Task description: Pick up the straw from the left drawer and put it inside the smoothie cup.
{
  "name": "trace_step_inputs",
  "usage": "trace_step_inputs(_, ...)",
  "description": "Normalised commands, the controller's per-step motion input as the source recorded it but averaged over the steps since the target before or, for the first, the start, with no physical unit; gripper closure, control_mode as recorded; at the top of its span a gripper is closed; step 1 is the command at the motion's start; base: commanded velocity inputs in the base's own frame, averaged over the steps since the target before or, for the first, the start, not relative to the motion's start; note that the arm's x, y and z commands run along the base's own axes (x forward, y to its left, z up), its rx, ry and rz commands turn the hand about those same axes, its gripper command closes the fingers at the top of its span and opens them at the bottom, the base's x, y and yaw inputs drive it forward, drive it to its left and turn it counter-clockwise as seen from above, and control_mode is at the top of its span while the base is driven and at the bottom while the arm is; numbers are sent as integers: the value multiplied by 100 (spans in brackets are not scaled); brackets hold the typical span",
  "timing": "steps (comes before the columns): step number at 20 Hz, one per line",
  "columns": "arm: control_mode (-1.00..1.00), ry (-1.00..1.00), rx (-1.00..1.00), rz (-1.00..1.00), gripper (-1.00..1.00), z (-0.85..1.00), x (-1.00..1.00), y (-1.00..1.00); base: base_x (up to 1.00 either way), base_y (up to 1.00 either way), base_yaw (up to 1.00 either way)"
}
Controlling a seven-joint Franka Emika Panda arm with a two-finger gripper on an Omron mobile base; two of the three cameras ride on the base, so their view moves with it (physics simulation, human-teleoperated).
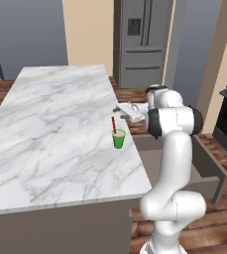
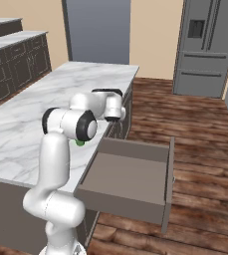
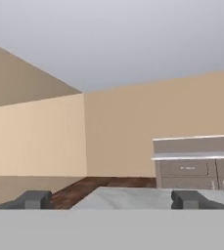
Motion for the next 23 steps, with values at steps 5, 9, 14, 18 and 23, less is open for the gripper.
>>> trace_step_inputs(5,-100,-20,0,0,-100,88,-47,1,0,0,0)
trace_step_inputs(9,-100,-20,0,-5,-100,90,-66,24,0,0,0)
trace_step_inputs(14,-100,-14,-3,-9,-100,81,-76,36,0,0,0)
trace_step_inputs(18,-100,-9,-19,-16,-100,23,-78,39,0,0,0)
trace_step_inputs(23,-100,-1,-41,-15,-100,-1,-75,79,0,0,0)
